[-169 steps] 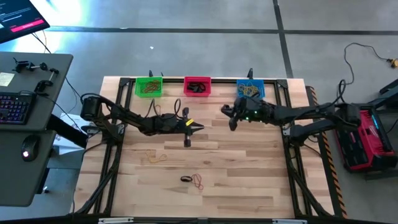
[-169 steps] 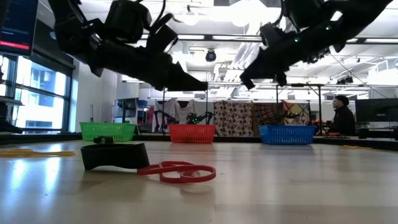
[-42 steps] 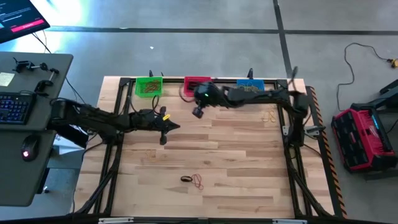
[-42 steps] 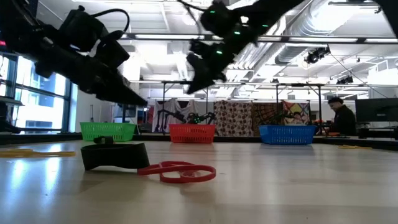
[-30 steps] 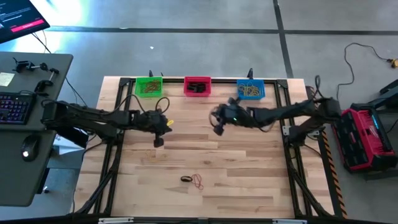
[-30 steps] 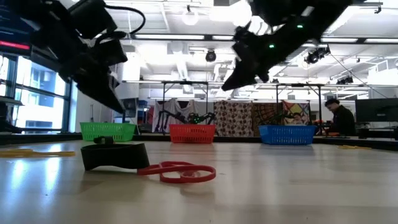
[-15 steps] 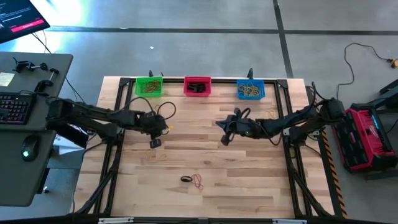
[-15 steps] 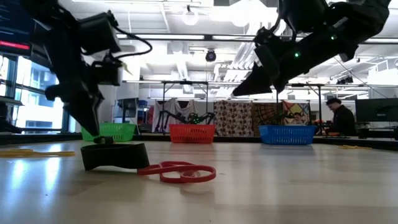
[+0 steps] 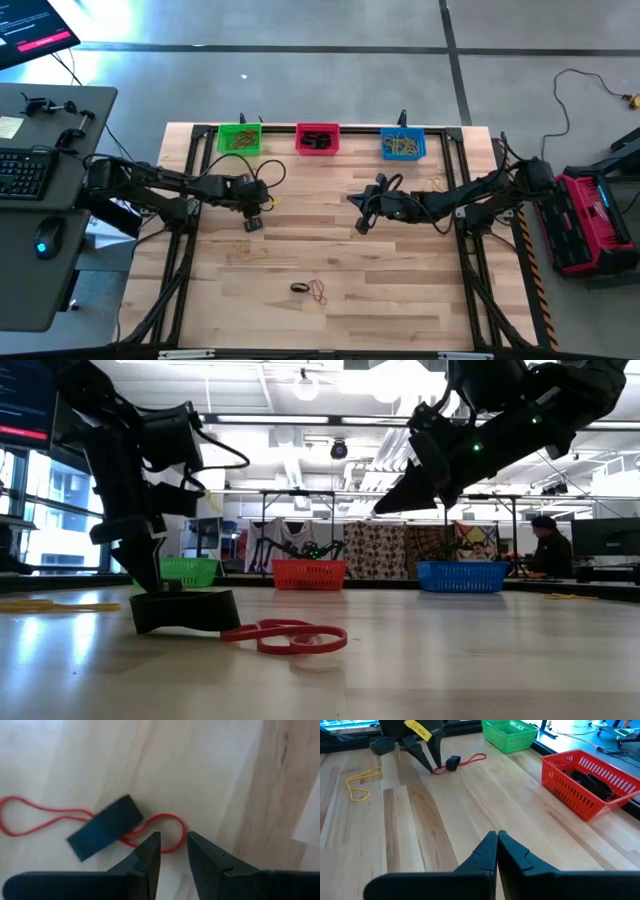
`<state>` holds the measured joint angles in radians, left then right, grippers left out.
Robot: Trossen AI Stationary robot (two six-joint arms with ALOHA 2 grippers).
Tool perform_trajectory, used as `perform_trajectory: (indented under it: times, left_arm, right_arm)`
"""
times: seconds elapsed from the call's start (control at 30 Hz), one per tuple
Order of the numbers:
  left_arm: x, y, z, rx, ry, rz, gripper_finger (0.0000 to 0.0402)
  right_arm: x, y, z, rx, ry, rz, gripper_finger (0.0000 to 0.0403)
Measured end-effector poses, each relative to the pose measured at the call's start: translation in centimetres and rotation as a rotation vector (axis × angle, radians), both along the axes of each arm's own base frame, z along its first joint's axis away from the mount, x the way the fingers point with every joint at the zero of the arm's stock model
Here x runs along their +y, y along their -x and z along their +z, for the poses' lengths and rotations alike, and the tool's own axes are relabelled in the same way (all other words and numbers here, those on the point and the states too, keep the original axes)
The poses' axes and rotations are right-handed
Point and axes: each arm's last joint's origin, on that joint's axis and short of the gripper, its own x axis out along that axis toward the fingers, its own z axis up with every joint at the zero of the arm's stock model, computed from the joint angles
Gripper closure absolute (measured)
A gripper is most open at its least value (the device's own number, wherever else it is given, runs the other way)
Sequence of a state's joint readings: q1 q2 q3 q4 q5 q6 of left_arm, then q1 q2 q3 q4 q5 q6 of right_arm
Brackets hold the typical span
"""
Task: Sort rubber bands into baskets
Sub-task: Put the red rubber band into the green bin
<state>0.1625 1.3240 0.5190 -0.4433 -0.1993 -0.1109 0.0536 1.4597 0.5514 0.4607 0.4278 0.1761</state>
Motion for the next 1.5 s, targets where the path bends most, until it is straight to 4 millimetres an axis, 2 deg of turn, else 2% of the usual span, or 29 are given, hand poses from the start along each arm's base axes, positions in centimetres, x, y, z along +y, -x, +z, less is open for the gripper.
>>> perform_trajectory:
  times: [0.4,0.5,0.7,0.9,1.03,1.13,1.5]
  left_arm:
    - [0.3,-0.6,-0.7,0.012,0.000,-0.043,0.0315]
    - [0.3,-0.6,-0.8,0.014,-0.002,-0.067,0.0332]
    - [0.2,-0.6,-0.8,0.022,0.015,-0.099,0.0391]
    - [0.1,-0.4,-0.5,0.009,0.058,-0.064,0.0400]
    - [0.1,-0.5,0.3,0.010,0.085,-0.051,0.0401]
    - [0.2,-1.1,1.8,-0.027,0.076,-0.052,0.0401]
    - [0.5,-1.5,6.3,-0.033,-0.013,-0.022,0.0401]
  right_arm:
    - [0.2,0.0,0.0,0.000,0.000,0.007,0.0403]
    - [0.2,0.0,0.0,0.000,-0.001,0.008,0.0403]
    - [0.2,0.0,0.0,0.000,-0.010,0.021,0.0403]
    - [0.2,0.0,-0.1,0.006,-0.010,0.022,0.0403]
    - [0.2,0.0,-0.1,0.005,-0.013,0.021,0.0403]
    - [0.2,0.0,-0.1,0.006,-0.014,0.021,0.0403]
    - [0.2,0.0,-0.1,0.006,-0.014,0.021,0.0403]
